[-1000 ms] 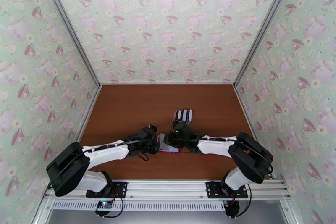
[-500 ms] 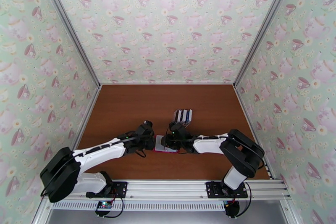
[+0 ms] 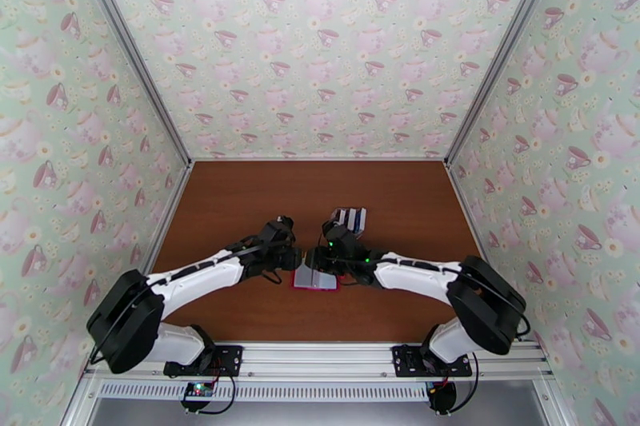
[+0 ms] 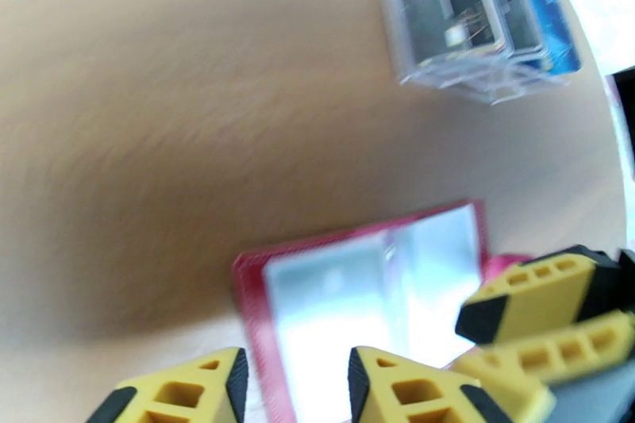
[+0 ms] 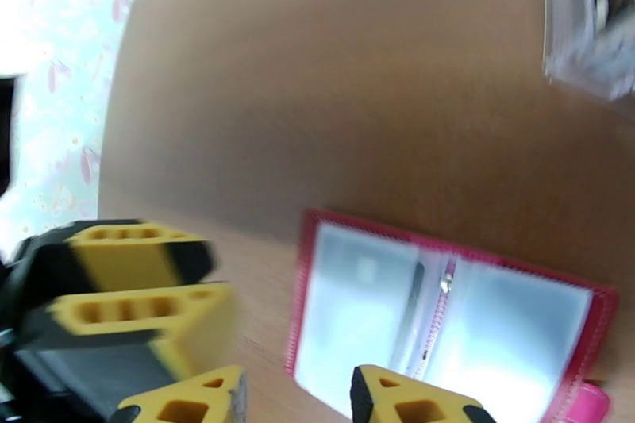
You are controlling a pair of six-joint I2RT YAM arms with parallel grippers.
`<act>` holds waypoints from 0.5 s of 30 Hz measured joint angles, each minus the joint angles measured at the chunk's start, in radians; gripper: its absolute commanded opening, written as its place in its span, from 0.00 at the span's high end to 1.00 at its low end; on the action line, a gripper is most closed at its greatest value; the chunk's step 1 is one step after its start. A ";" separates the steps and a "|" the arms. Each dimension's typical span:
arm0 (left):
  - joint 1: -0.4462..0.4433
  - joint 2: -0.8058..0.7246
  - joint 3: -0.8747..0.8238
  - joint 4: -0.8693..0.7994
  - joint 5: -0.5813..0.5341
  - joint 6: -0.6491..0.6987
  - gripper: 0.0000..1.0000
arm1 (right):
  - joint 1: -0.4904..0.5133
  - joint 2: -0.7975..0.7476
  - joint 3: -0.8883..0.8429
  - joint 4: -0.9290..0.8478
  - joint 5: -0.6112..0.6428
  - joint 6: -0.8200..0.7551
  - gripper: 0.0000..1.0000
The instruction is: Put the credit cards into the card holder
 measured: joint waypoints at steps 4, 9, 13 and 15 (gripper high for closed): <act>0.014 0.079 0.080 0.045 0.052 0.000 0.52 | -0.054 -0.047 0.048 -0.110 0.050 -0.060 0.52; 0.026 0.194 0.188 0.087 0.111 0.003 0.50 | -0.127 -0.074 0.100 -0.242 0.108 -0.133 0.46; 0.039 0.269 0.262 0.119 0.157 0.000 0.49 | -0.179 -0.080 0.147 -0.319 0.145 -0.186 0.45; 0.045 0.301 0.292 0.136 0.182 -0.002 0.49 | -0.203 -0.080 0.164 -0.344 0.156 -0.208 0.42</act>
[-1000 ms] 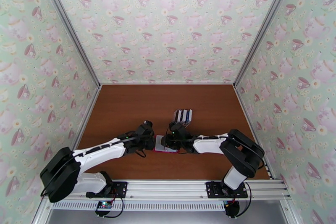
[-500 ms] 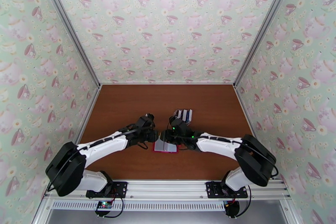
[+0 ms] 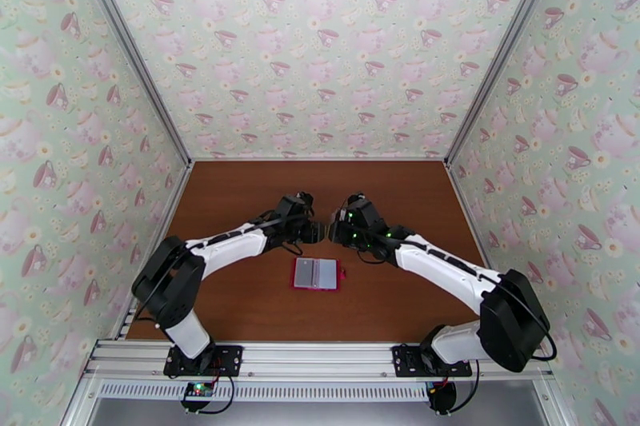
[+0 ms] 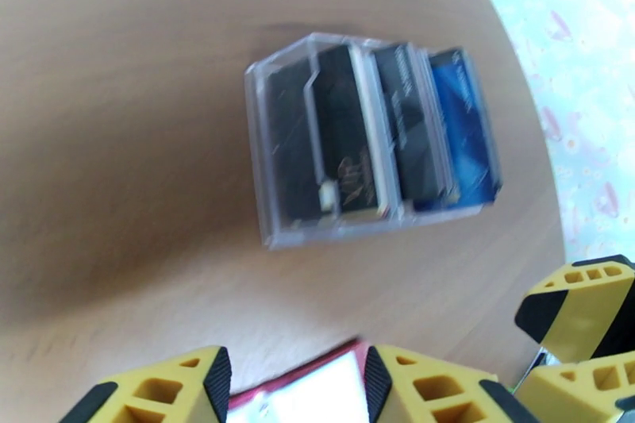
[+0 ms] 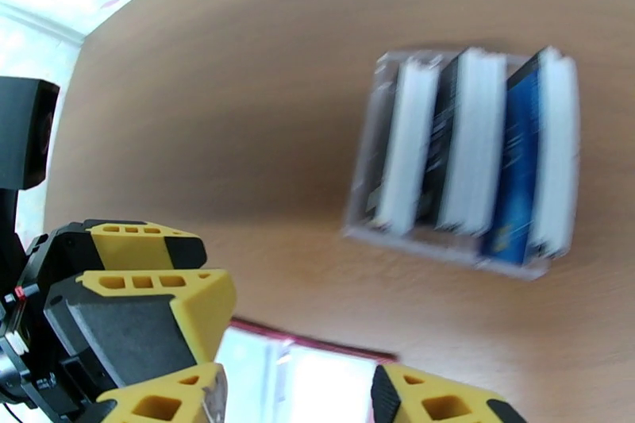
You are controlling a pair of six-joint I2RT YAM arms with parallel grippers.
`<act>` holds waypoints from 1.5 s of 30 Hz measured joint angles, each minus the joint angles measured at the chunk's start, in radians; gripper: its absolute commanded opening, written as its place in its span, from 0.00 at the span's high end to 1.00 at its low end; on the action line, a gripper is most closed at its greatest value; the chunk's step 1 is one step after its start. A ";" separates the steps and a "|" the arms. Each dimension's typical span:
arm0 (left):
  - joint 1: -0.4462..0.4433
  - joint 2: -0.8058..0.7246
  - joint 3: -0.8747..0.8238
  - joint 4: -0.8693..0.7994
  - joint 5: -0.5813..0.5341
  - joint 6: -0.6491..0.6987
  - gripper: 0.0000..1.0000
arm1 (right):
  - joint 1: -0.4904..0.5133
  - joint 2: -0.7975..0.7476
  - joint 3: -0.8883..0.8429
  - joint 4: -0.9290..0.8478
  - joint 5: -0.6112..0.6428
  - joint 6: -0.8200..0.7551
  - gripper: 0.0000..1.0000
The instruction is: Put the credit cards into the card holder
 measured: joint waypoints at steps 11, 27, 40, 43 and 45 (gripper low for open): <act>0.024 0.165 0.104 0.073 0.105 -0.017 0.48 | -0.090 0.006 0.045 -0.094 0.056 -0.078 0.38; 0.033 0.248 0.110 0.142 0.186 -0.037 0.49 | -0.143 0.084 0.071 -0.123 0.070 -0.112 0.38; 0.039 0.280 0.118 0.148 0.193 -0.042 0.55 | -0.143 0.149 0.158 -0.166 0.132 -0.158 0.39; 0.039 0.280 0.118 0.149 0.193 -0.042 0.56 | -0.143 0.177 0.198 -0.192 0.168 -0.182 0.39; 0.040 0.280 0.117 0.151 0.193 -0.042 0.56 | -0.143 0.199 0.225 -0.212 0.193 -0.199 0.39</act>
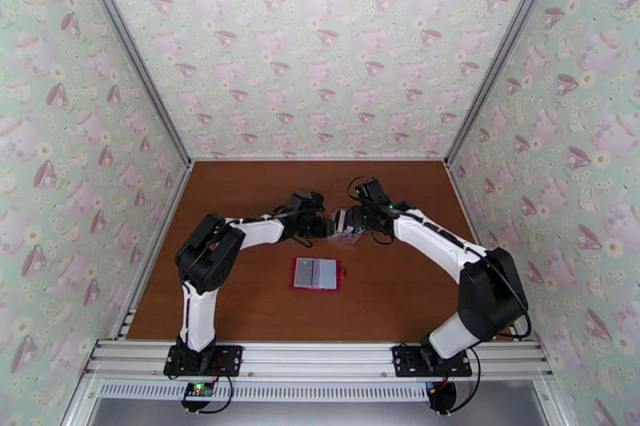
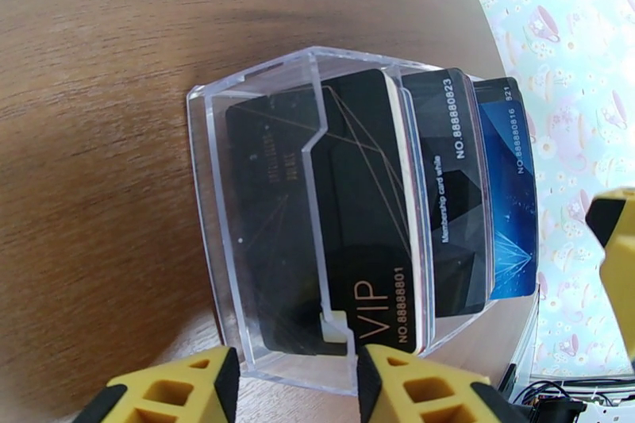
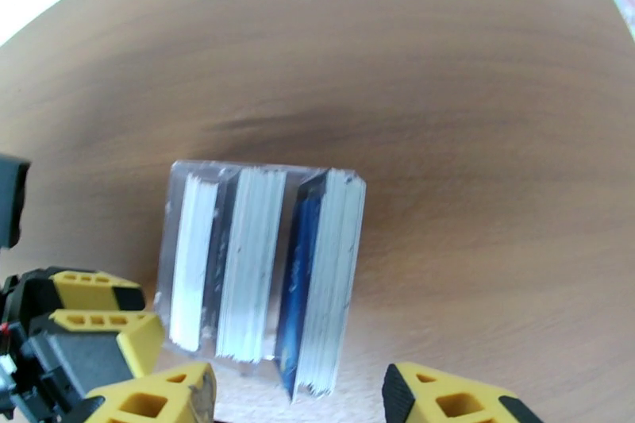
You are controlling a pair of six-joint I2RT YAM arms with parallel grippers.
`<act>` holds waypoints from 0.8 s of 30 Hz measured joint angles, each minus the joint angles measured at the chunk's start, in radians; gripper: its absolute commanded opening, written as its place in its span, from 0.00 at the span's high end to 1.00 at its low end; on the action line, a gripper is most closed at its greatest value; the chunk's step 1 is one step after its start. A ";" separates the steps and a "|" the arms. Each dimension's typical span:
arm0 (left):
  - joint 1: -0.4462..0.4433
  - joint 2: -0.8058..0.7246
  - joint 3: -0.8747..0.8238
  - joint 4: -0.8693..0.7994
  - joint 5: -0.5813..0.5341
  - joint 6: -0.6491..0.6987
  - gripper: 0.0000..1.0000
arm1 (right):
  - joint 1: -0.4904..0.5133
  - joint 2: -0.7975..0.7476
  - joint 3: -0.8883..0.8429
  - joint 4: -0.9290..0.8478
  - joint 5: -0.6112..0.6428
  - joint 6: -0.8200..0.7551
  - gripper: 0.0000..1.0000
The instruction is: Put the credit cards into the card holder
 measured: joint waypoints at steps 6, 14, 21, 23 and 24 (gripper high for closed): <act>0.000 0.000 -0.005 0.012 0.003 -0.002 0.56 | 0.000 0.059 0.053 -0.043 0.046 -0.034 0.39; 0.002 0.000 -0.009 0.023 0.011 -0.002 0.56 | 0.014 0.120 0.098 -0.085 0.079 -0.062 0.39; 0.004 0.000 -0.015 0.031 0.011 -0.003 0.56 | 0.042 0.151 0.105 -0.114 0.114 -0.070 0.39; 0.004 0.000 -0.015 0.031 0.011 -0.003 0.56 | 0.046 0.151 0.105 -0.119 0.118 -0.070 0.39; 0.004 0.000 -0.015 0.031 0.011 -0.003 0.56 | 0.047 0.152 0.105 -0.119 0.121 -0.070 0.39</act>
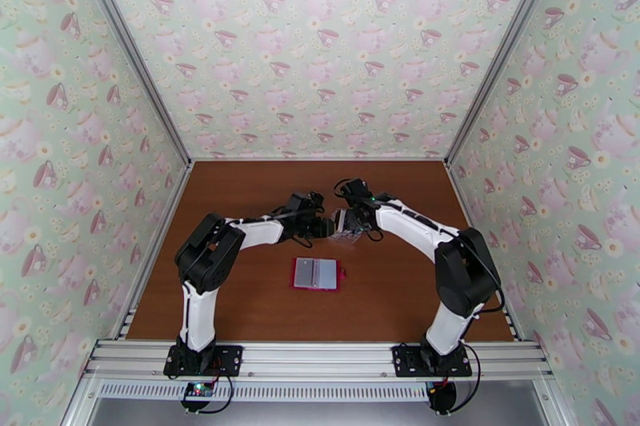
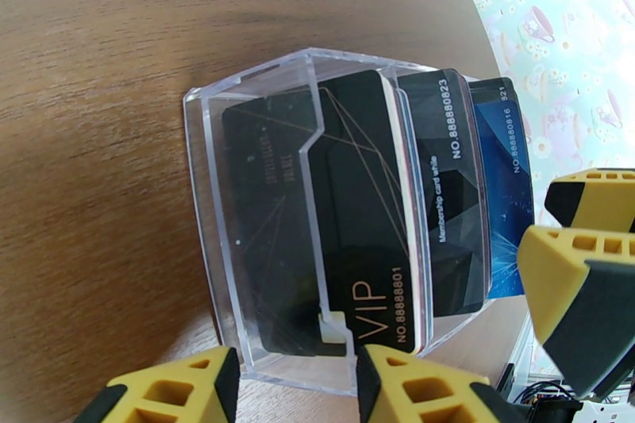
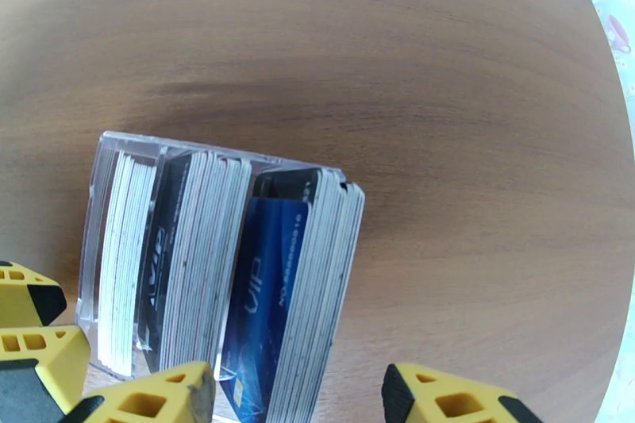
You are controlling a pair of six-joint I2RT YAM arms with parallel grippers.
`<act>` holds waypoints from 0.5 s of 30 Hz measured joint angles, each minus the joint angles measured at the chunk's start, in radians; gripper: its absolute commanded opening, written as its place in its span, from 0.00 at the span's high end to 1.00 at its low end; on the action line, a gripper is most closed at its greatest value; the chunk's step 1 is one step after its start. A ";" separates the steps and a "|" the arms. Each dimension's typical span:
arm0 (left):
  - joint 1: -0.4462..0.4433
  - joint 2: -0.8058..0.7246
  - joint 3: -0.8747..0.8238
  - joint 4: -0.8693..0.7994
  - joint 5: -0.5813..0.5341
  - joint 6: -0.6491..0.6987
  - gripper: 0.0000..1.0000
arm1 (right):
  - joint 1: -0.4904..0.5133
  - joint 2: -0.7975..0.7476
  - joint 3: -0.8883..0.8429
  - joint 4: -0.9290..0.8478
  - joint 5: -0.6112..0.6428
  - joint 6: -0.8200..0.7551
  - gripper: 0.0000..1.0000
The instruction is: Put the credit cards into the card holder
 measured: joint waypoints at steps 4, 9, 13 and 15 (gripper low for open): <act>0.000 0.000 -0.004 0.006 0.000 -0.005 0.56 | 0.001 0.003 0.000 -0.003 0.014 0.000 0.39; 0.000 0.000 -0.006 0.011 0.000 -0.007 0.56 | 0.000 0.024 0.000 -0.006 0.023 -0.007 0.39; 0.003 0.000 -0.008 0.014 0.004 -0.007 0.56 | 0.001 0.036 0.000 -0.006 0.028 -0.007 0.39; 0.004 0.000 -0.008 0.014 0.006 -0.008 0.56 | 0.001 0.038 0.000 -0.006 0.030 -0.007 0.39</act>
